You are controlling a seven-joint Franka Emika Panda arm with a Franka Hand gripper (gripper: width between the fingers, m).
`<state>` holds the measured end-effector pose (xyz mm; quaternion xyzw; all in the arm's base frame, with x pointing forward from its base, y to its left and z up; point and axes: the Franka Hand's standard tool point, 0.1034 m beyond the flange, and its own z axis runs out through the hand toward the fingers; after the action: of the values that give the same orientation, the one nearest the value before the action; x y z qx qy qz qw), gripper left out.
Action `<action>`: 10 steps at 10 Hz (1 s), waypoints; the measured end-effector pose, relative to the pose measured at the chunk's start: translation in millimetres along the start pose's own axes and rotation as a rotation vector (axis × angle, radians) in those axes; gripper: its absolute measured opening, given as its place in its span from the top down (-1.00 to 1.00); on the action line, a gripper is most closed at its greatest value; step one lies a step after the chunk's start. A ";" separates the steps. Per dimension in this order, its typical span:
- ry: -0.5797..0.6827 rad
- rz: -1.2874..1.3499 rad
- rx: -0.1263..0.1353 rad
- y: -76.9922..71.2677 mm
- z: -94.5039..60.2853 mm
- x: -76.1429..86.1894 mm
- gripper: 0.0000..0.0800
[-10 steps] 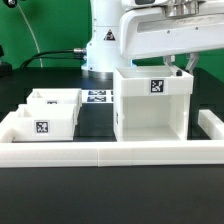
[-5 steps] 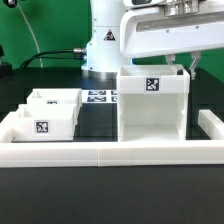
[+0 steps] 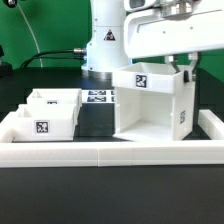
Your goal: Assemble drawer
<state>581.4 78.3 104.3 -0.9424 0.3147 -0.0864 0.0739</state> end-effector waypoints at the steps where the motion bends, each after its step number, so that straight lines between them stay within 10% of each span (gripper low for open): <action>1: 0.000 0.074 0.006 -3.0 -0.5 -1.7 0.88; 10: -0.046 0.770 0.030 -9.7 0.7 -5.9 0.88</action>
Offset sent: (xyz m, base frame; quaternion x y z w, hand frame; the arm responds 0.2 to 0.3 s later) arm 0.0000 0.0000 0.0000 0.0000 0.0000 0.1938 0.9810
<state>582.5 89.6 104.8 -0.7558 0.6424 -0.0358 0.1220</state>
